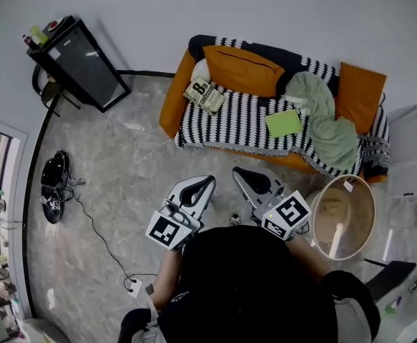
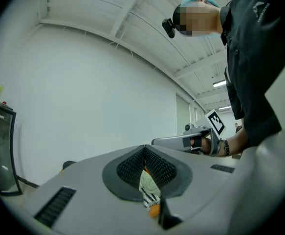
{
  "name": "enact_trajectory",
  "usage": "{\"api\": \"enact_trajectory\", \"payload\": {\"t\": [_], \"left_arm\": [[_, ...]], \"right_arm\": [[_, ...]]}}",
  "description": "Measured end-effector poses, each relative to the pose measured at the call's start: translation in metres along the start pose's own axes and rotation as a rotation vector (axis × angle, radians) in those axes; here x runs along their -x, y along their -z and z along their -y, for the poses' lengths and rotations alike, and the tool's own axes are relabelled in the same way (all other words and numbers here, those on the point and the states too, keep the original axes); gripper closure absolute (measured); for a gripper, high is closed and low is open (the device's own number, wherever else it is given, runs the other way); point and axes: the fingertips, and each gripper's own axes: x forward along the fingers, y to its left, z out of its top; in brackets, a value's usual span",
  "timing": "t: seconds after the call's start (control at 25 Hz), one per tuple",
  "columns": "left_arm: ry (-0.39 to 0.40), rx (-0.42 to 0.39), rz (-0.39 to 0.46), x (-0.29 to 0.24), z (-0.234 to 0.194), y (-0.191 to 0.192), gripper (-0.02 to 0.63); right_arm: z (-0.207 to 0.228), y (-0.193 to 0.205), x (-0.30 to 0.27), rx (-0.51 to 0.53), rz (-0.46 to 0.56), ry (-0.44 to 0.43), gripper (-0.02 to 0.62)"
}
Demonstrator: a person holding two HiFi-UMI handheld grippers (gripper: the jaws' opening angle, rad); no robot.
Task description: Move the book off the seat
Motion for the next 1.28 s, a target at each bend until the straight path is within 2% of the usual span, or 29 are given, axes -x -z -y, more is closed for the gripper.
{"api": "enact_trajectory", "payload": {"t": [0.32,0.52,0.72,0.92,1.28], "left_arm": [[0.043,-0.035,-0.054,-0.034,-0.110,-0.002,0.595],[0.087,-0.026,-0.064,-0.045,-0.173,-0.006,0.595],[0.096,0.003,-0.054,-0.049,-0.225,-0.009,0.595],[0.126,0.019,-0.066,-0.057,-0.258,-0.003,0.595],[0.157,0.044,-0.094,-0.098,-0.284,0.008,0.595]], "right_arm": [[0.049,-0.015,-0.095,-0.002,-0.019,0.070,0.580],[0.072,-0.025,-0.150,0.000,-0.013,0.122,0.580],[0.090,-0.031,-0.196,0.002,-0.015,0.161,0.580],[0.105,-0.033,-0.226,-0.015,-0.001,0.201,0.580],[0.148,-0.025,-0.240,-0.061,-0.025,0.229,0.580]]}}
